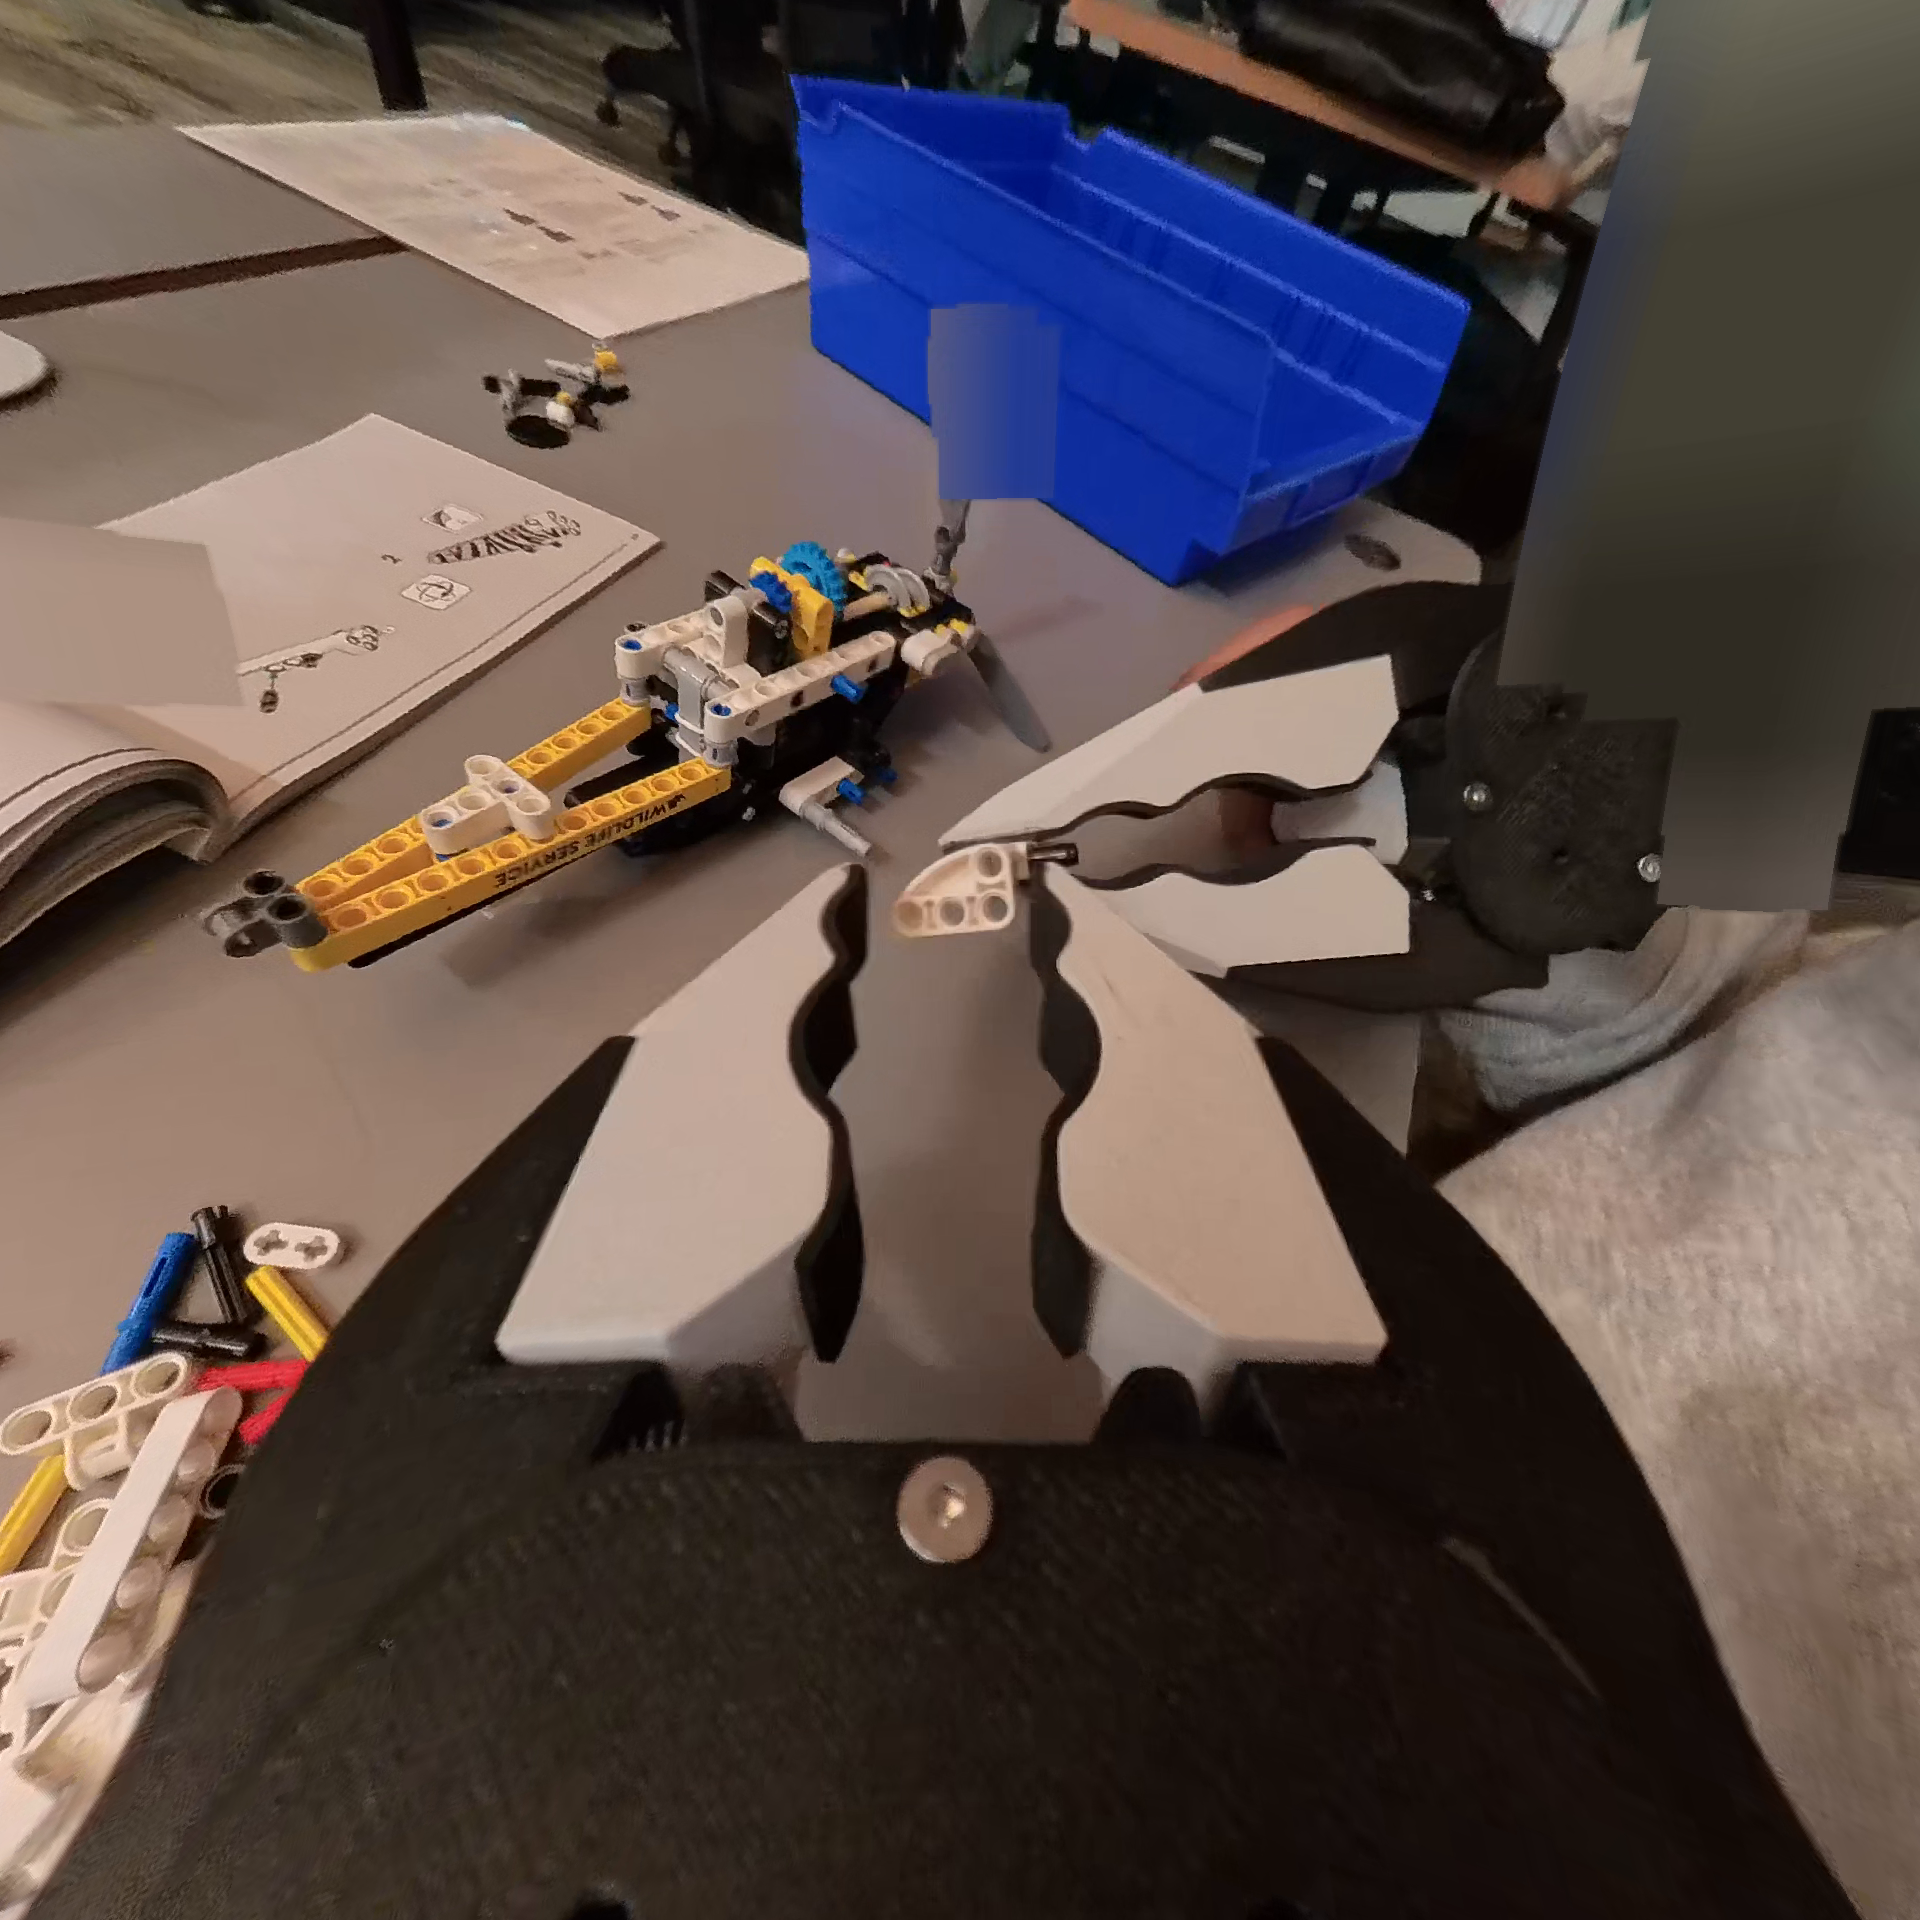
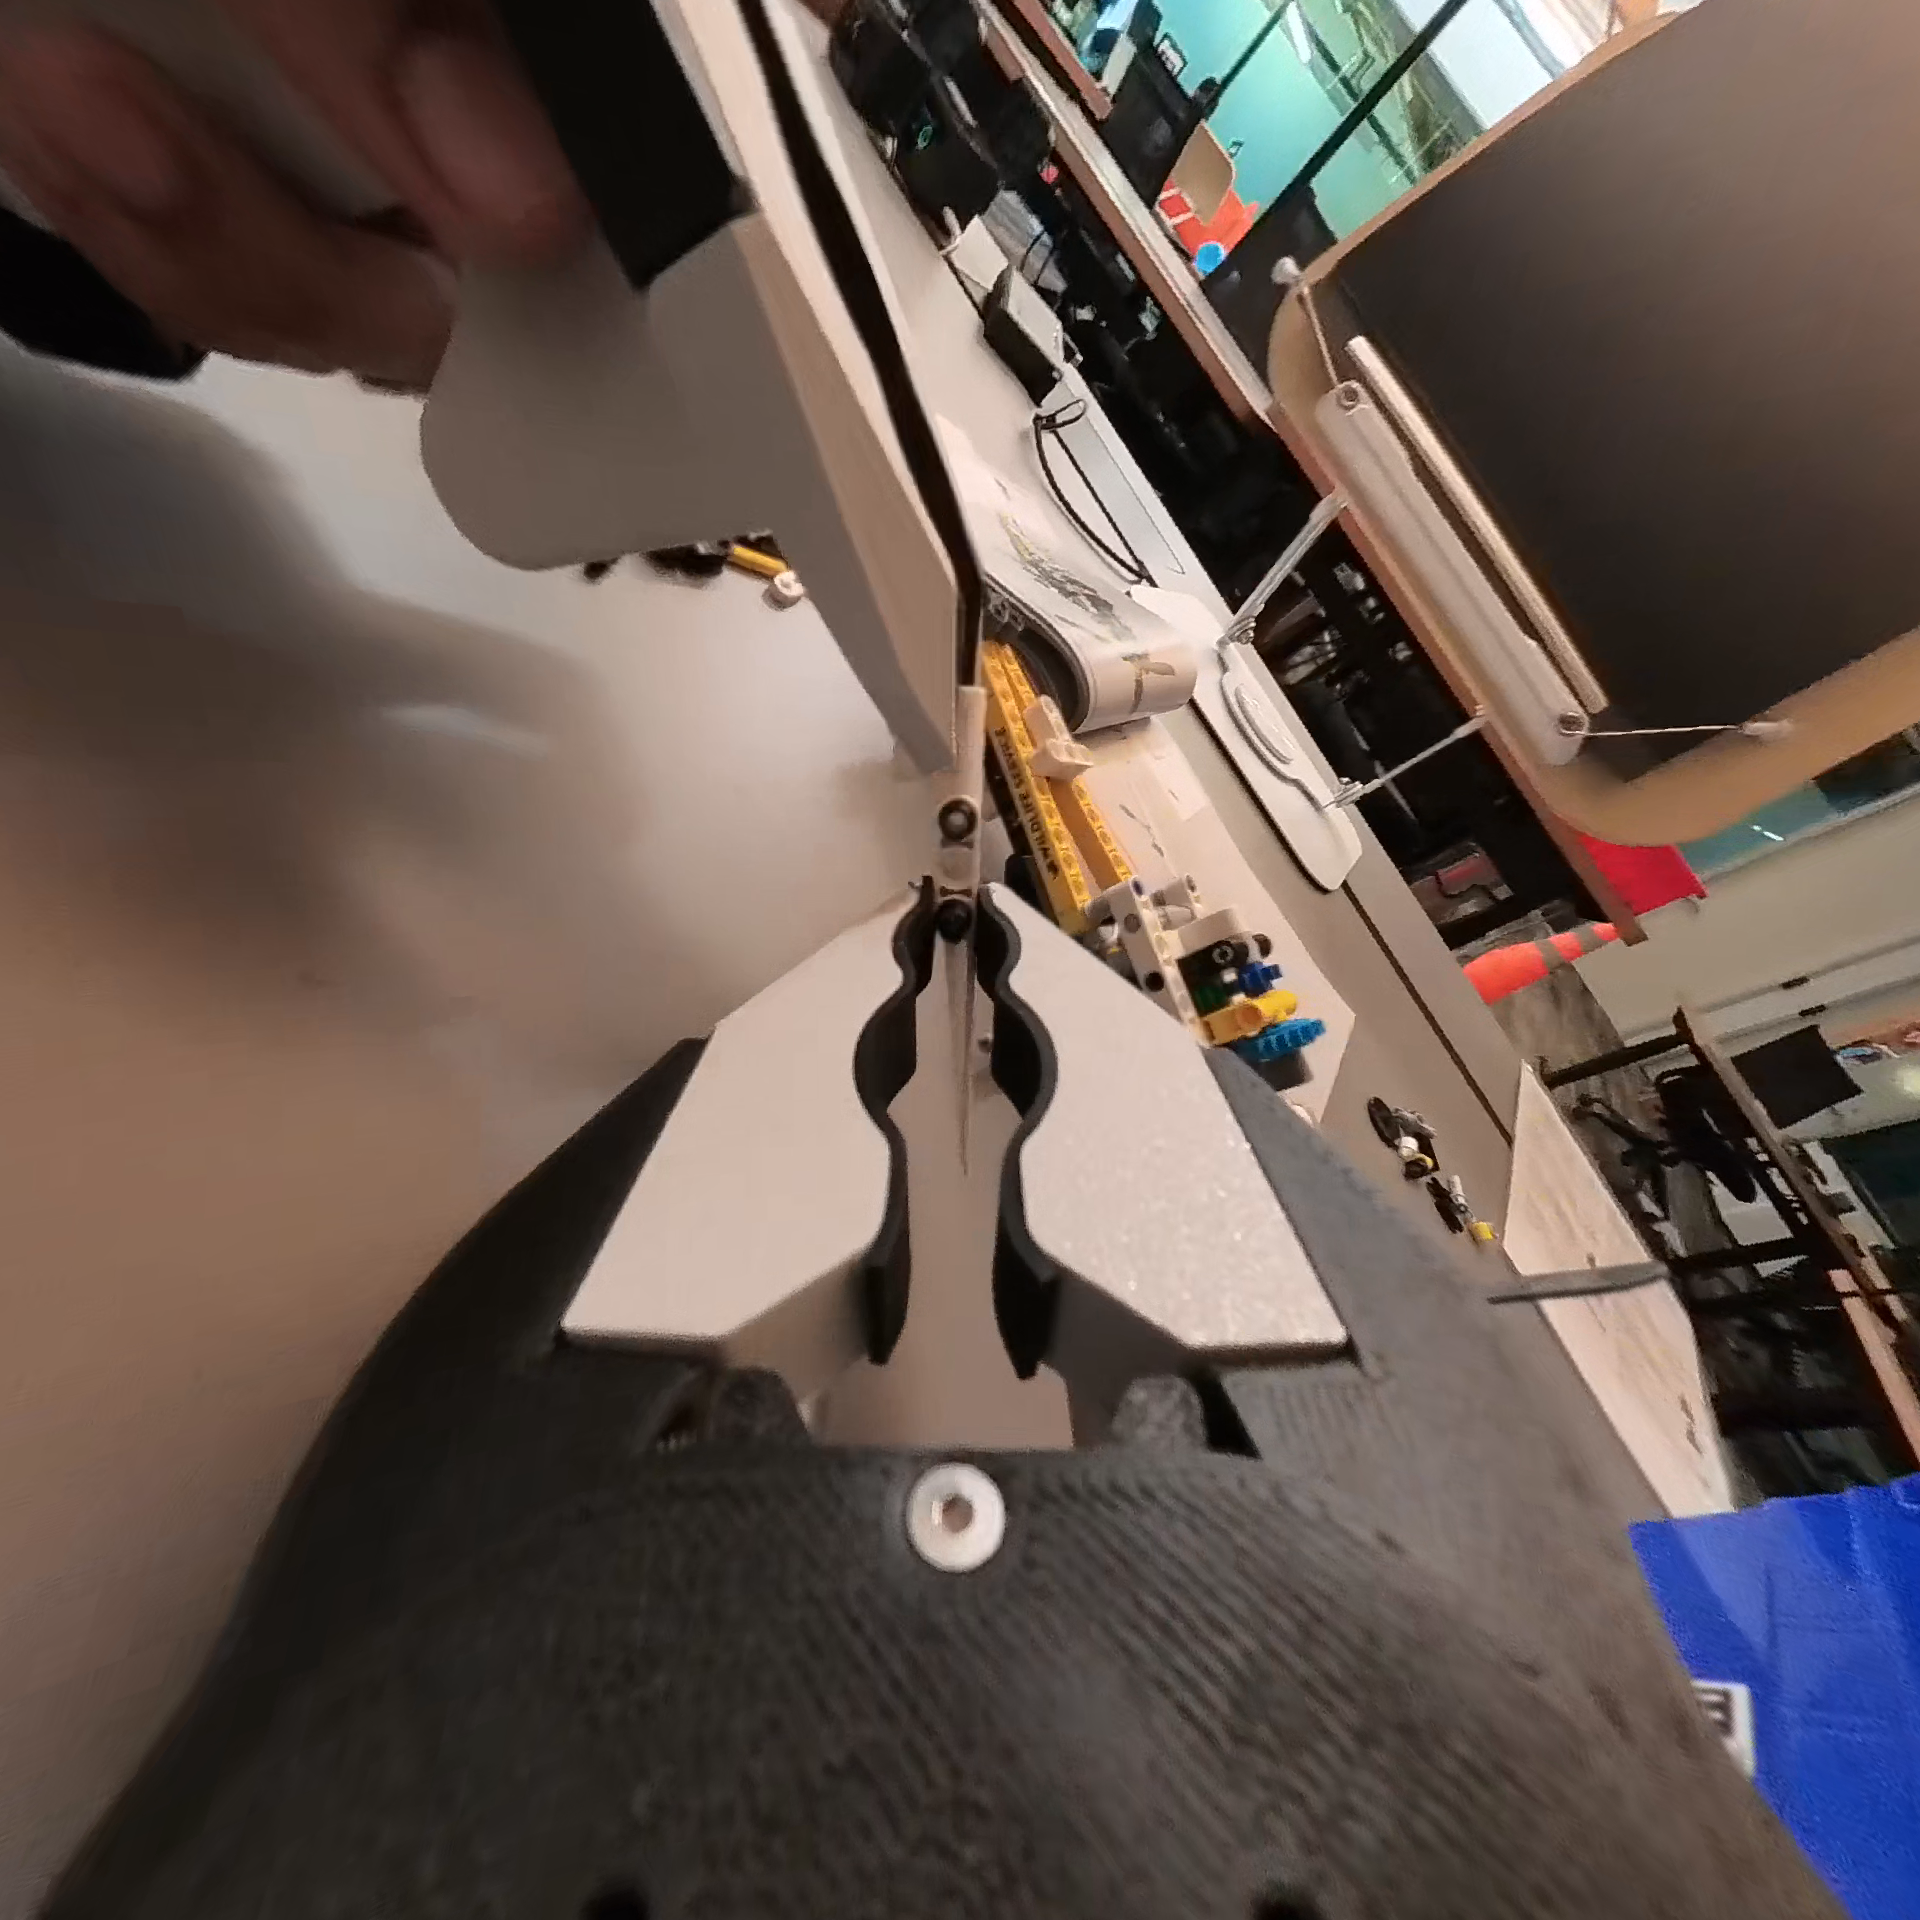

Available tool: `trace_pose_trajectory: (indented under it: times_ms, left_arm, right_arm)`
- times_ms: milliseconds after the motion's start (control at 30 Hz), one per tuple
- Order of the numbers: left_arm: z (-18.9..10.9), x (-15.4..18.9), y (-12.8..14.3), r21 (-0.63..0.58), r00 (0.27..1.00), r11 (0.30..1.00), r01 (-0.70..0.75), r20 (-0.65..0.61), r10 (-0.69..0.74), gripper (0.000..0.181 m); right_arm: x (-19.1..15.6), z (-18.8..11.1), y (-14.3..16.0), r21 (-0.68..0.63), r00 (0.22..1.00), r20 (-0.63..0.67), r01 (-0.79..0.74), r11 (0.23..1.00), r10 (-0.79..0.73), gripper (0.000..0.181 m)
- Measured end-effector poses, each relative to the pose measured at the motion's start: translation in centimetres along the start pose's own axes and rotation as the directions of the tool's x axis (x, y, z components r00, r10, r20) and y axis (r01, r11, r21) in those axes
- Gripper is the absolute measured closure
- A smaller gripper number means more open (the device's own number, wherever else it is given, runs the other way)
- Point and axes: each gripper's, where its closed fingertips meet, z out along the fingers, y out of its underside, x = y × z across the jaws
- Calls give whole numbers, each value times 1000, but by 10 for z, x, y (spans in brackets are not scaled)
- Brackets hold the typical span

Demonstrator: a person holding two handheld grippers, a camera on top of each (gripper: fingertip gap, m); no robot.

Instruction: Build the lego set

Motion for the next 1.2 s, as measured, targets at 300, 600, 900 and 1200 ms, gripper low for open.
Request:
trace_pose_trajectory:
  times_ms: [300,600,900,1200]
  left_arm:
    - [-3,14,-21,153,966,964,219,-174,-192,128]
    - [7,41,-24,161,915,933,321,-306,-262,135]
    - [8,51,-27,165,872,902,399,-372,-318,144]
    - [1,49,-30,199,863,894,401,-409,-296,179]
  right_arm:
    - [43,-32,-27,289,889,114,-456,842,443,177]
    - [76,-61,-52,333,327,633,-933,134,702,177]
    - [58,-55,-69,290,297,678,-949,127,672,177]
    - [54,-53,-69,270,290,683,-953,138,670,174]
